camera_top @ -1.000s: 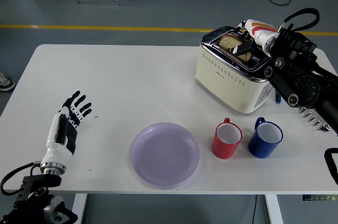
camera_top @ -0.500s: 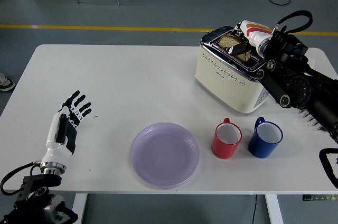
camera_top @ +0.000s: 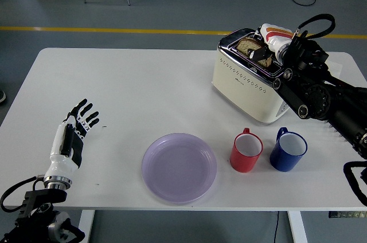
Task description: Push plate across desktop,pick up the break from the machine,place the break in the plate
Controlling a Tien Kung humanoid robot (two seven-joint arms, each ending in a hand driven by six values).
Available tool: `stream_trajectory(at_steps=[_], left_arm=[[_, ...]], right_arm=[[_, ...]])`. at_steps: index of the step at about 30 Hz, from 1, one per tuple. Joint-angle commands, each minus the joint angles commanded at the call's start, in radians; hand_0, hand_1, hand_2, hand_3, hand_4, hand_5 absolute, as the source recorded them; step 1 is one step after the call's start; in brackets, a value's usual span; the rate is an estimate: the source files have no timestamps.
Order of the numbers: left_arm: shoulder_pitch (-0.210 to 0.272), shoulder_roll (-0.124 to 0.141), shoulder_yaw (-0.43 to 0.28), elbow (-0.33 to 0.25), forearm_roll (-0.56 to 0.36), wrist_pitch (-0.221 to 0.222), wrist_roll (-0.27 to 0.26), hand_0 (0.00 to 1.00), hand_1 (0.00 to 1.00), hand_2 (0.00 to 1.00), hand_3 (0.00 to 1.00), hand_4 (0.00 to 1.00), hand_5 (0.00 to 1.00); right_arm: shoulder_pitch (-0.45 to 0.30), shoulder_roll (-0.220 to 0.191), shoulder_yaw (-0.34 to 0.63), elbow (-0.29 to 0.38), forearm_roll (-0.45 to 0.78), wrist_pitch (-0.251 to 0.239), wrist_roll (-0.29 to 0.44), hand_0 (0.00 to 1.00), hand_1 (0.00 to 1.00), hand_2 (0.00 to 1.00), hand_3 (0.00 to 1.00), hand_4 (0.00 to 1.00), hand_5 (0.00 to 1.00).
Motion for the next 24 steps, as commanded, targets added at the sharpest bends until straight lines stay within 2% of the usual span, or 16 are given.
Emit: stream_trajectory(at_steps=[1,2,7,8,11,15,19,24], left_arm=[[0.0,0.0,0.0,0.0,0.0,-0.001,0.001,0.774,0.795,0.878,0.889,0.462,0.898],[-0.001,0.0,0.0,0.001,0.001,-0.001,0.003,0.774,0.795,0.876,0.889,0.462,0.899],[0.001,0.003,-0.001,-0.001,0.003,-0.002,0.007,0.774,0.795,0.876,0.889,0.462,0.899],[0.003,0.004,-0.004,-0.001,0.003,-0.002,0.008,0.775,0.796,0.879,0.889,0.461,0.899],[0.01,0.007,-0.008,-0.003,-0.004,-0.002,0.013,0.775,0.796,0.879,0.889,0.461,0.899],[0.013,-0.002,-0.017,-0.001,-0.005,-0.003,0.019,0.777,0.798,0.878,0.888,0.459,0.898],[0.016,-0.001,-0.012,-0.004,-0.001,-0.004,0.023,0.777,0.798,0.878,0.888,0.459,0.898],[0.02,0.002,-0.011,-0.005,0.001,-0.002,0.023,0.779,0.799,0.88,0.887,0.456,0.895]], right_arm=[[0.0,-0.001,-0.002,-0.001,0.006,-0.001,0.0,0.315,0.402,0.444,0.504,0.523,0.223],[0.0,-0.002,-0.002,-0.001,0.011,-0.002,0.0,0.275,0.339,0.399,0.454,0.408,0.23],[-0.003,-0.019,0.008,0.016,0.004,-0.012,0.004,0.275,0.339,0.399,0.454,0.408,0.23],[-0.004,-0.035,0.022,0.039,-0.014,-0.006,0.003,0.244,0.314,0.374,0.432,0.355,0.273],[-0.005,-0.063,0.073,0.095,-0.07,0.032,-0.022,0.244,0.314,0.374,0.432,0.355,0.273],[0.002,-0.097,0.143,0.182,-0.155,0.07,-0.052,0.245,0.307,0.368,0.427,0.355,0.293],[0.007,-0.133,0.204,0.276,-0.233,0.069,-0.073,0.245,0.307,0.368,0.427,0.355,0.293],[-0.008,-0.177,0.263,0.435,-0.28,0.063,-0.091,0.237,0.296,0.361,0.421,0.355,0.299]])
